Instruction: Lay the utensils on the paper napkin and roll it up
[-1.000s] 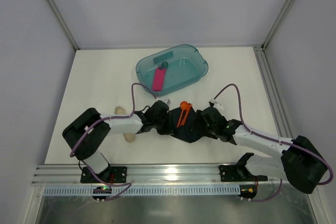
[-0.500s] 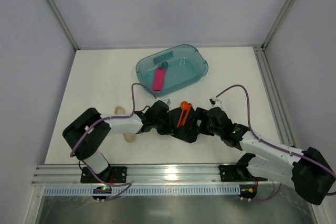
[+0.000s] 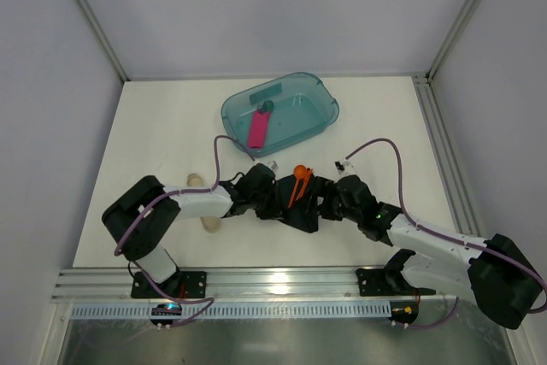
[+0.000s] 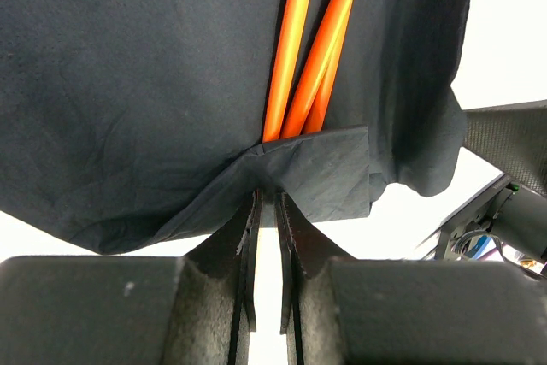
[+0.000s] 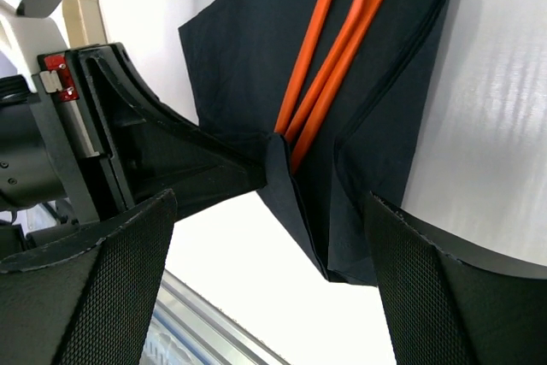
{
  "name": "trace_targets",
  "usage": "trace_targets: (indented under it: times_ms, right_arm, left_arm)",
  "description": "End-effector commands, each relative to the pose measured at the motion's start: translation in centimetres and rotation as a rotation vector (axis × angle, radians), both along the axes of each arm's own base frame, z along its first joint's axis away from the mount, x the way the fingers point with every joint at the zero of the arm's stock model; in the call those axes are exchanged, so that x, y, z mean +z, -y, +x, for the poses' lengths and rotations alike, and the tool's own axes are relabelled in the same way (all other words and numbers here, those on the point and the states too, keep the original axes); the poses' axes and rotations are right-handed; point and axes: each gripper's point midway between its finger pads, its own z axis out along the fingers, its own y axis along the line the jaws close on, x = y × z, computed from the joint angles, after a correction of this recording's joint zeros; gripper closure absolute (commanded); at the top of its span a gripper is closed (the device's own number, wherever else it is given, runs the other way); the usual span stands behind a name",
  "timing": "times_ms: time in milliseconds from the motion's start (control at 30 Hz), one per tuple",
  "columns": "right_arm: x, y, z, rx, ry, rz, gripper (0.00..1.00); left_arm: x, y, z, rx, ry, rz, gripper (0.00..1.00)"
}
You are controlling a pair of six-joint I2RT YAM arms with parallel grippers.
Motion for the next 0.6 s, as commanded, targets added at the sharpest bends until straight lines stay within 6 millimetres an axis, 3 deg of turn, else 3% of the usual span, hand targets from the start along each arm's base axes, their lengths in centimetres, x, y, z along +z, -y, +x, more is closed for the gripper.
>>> trace_targets:
  times_ms: [0,333,567]
  right_arm:
    - [1.4,-1.3,0.4,0.054,0.060,0.054,0.11]
    - [0.7,-2.2,0.3,0.117,0.055,0.052,0.11]
    - [-0.6,-0.2,1.0,0.056,0.061,-0.077,0.13]
  left_arm:
    - [0.4,0.6,0.6,0.008,0.024,-0.016,0.86]
    - [0.4,0.4,0.5,0.013,0.022,-0.012,0.86]
    - [0.5,0.4,0.5,0.016,0.024,-0.012,0.86]
